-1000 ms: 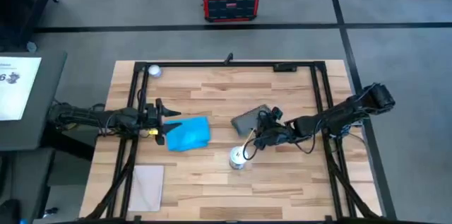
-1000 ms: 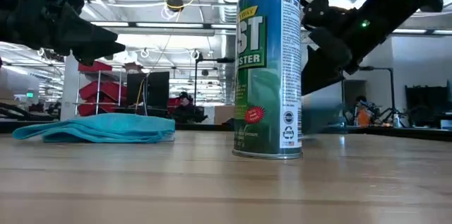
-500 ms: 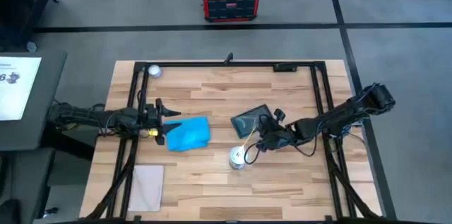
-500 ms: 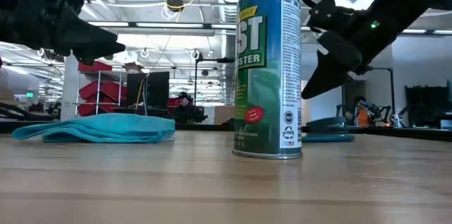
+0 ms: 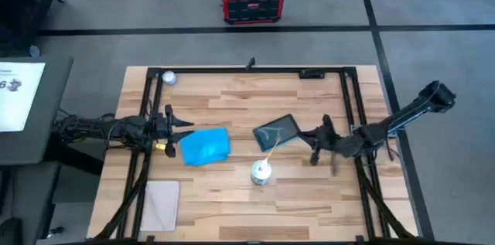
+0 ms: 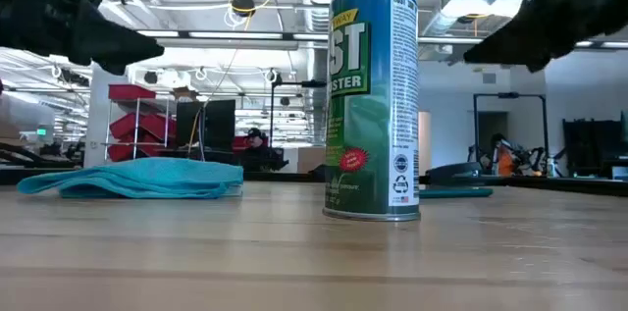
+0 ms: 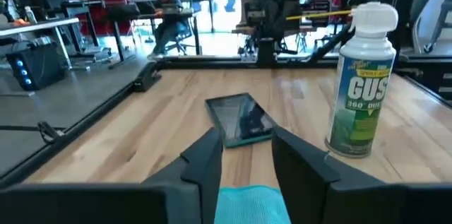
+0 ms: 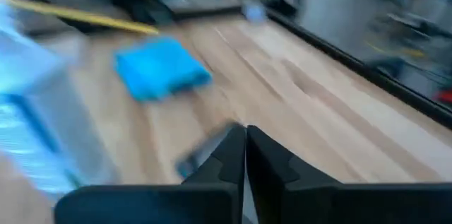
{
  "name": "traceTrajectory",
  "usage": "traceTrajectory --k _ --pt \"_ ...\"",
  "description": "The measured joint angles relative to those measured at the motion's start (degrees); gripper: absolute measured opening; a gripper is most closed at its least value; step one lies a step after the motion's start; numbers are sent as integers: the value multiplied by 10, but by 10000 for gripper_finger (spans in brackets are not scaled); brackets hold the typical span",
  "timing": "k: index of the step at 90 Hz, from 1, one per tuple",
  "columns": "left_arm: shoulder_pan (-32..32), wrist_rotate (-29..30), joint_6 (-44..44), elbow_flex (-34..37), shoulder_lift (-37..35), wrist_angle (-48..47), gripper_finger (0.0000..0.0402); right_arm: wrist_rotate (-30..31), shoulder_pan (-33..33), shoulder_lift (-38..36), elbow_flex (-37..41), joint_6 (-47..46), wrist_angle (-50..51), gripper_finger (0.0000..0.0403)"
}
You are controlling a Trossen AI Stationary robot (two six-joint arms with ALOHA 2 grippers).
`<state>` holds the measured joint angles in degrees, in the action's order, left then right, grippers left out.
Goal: Apply microfiber cloth
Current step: Return to Home Position
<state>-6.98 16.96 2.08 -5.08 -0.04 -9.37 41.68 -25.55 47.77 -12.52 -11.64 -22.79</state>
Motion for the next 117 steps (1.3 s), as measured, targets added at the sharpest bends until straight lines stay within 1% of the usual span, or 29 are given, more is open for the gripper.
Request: traceTrajectory --k 5,11,21,26,37,40,45,56,69,78,91,99,107,117 --pt "0 0 5 -1 1 5 94 -45 17 -15 39 36 -84 0" --pt "0 0 7 -1 3 -1 91 -90 46 -23 75 57 -163 0" --pt "0 0 11 -1 2 -1 91 -172 111 -25 116 73 -239 0" --pt "0 0 16 -1 2 -2 91 -215 149 -24 121 80 -259 0" --pt "0 -1 22 -1 2 0 91 -329 221 -39 121 100 -273 0" --pt "0 -1 21 -1 2 0 91 -349 235 -49 121 103 -277 0" --pt "0 -1 19 -1 2 -3 91 -362 253 -73 121 103 -260 0" --pt "0 -2 17 -1 2 -3 91 -364 268 -144 121 106 -180 0" --pt "0 -4 13 -1 2 -3 91 -351 259 -254 120 114 -56 0" --pt "0 -15 8 -1 2 -3 91 -307 240 -343 108 128 64 0" --pt "0 -17 3 -2 2 -13 91 -233 199 -476 95 138 209 0" --pt "0 -17 3 -2 2 -15 91 -181 171 -477 94 134 261 0" --pt "0 -19 1 4 1 1 91 -141 144 -467 96 123 260 0" --pt "0 -51 6 7 3 8 91 -121 116 -477 96 135 259 0"
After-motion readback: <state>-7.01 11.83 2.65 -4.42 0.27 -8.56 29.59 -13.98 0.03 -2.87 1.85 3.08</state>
